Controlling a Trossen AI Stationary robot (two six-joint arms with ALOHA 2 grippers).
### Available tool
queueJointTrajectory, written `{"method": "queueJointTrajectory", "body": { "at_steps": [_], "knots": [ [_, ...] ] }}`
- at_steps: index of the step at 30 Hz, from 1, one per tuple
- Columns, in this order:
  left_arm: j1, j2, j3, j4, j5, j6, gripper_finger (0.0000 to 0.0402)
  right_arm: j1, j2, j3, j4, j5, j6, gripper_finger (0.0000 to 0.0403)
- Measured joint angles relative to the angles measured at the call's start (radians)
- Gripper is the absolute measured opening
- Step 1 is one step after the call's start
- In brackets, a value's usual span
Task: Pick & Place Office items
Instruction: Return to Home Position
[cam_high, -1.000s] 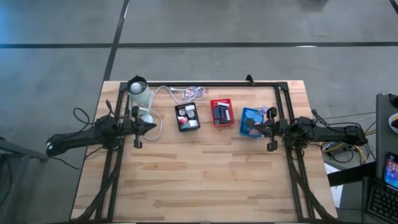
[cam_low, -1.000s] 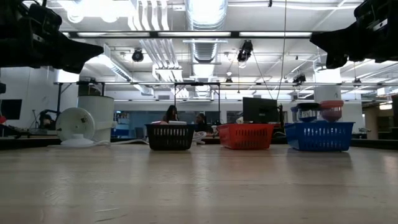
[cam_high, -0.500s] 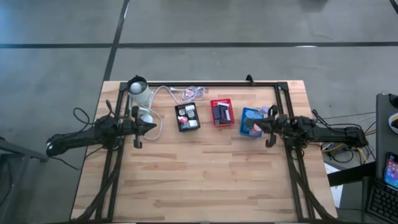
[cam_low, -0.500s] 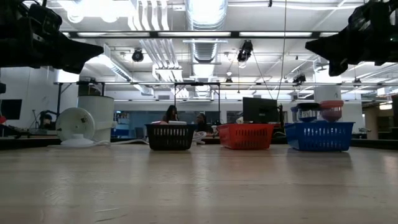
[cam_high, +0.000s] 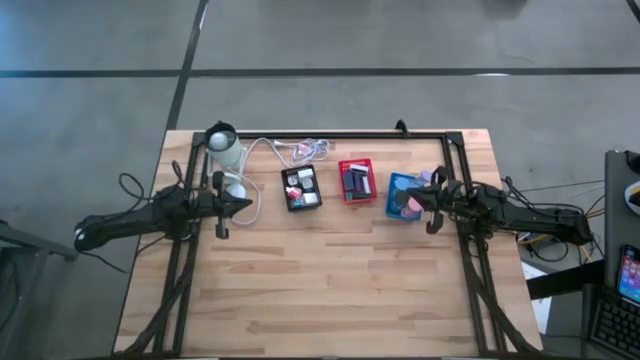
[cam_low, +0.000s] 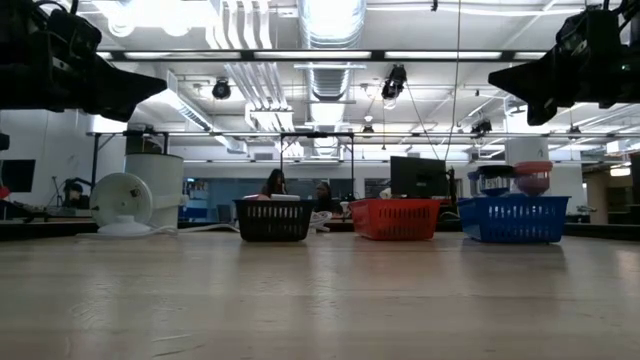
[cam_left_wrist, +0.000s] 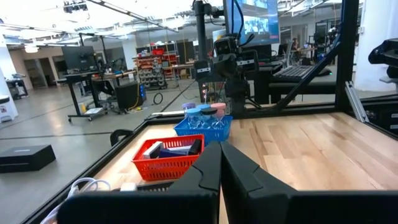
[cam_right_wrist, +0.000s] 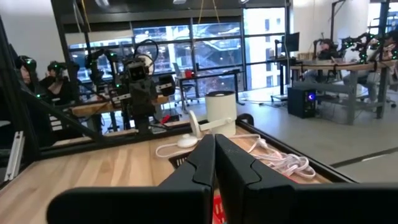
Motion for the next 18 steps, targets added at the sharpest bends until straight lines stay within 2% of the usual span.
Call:
{"method": "queueJointTrajectory", "body": {
  "at_steps": [18],
  "knots": [
    [0.000, 0.000, -0.001, -0.011, 0.000, -0.010, 0.0003, 0.000, -0.001, 0.000, 0.000, -0.026, 0.009, 0.0008]
  ]
}}
